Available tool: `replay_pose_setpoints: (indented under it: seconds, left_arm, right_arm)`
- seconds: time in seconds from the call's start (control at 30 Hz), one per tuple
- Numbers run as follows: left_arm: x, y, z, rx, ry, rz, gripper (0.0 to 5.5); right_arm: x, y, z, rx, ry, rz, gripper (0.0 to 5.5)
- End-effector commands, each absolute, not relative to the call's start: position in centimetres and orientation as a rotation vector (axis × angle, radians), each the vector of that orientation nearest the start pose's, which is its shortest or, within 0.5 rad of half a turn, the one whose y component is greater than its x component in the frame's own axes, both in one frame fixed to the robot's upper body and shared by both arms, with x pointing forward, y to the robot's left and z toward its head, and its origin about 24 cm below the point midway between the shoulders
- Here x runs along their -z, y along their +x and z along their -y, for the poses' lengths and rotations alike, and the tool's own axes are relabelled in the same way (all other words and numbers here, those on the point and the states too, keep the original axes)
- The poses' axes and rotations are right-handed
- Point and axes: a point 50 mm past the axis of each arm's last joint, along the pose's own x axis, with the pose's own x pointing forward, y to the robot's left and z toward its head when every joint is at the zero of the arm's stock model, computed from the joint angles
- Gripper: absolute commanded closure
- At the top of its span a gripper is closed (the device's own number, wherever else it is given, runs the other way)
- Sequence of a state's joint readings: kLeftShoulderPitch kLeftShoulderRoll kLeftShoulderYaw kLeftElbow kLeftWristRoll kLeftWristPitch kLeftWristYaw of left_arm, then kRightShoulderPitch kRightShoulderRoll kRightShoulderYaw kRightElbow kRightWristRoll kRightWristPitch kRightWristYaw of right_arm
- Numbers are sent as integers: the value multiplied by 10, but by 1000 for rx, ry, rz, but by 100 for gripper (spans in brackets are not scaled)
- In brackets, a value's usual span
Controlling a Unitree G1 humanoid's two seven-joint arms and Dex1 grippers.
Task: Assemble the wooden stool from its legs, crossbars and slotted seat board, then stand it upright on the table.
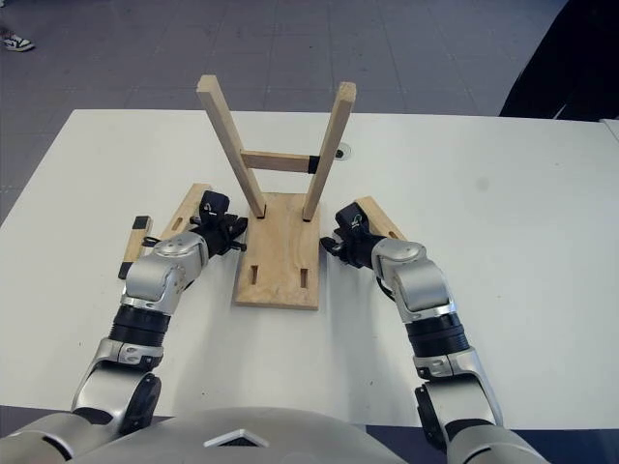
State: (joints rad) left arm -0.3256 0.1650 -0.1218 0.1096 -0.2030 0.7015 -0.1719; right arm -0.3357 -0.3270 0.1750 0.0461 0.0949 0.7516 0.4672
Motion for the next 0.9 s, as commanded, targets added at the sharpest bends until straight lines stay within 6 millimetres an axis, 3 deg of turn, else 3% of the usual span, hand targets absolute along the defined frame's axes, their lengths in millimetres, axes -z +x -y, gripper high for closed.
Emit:
replay_pose_setpoints:
  seconds: [0.03,0.13,0.23,0.33,0.43,0.6,0.7,0.83,0.9]
  left_arm:
    - [-64,291,-165,179,63,-401,419]
    - [-99,300,-183,68,59,-188,440]
    - [-114,322,-178,45,36,-46,464]
    - [-116,341,-162,76,18,-1,521]
    - [-112,346,-148,113,-1,-2,540]
    - [-109,334,-153,103,-14,-6,540]
    - [-109,322,-173,24,-8,-7,540]
    - [-101,305,-223,-146,17,-51,540]
    - [-99,303,-229,-147,37,-74,540]
  right_arm:
    - [-86,314,166,-330,-196,-409,353]
    - [-104,319,167,-203,-136,-322,405]
    - [-111,325,156,-108,-40,-245,410]
    - [-116,333,143,-72,-8,-193,475]
    - [-117,335,132,-63,-5,-178,534]
    - [-114,328,139,-21,21,-209,539]
    - [-112,320,156,80,-6,-215,539]
    - [-109,311,196,238,-57,-241,539]
    - [-108,307,204,253,-71,-254,539]
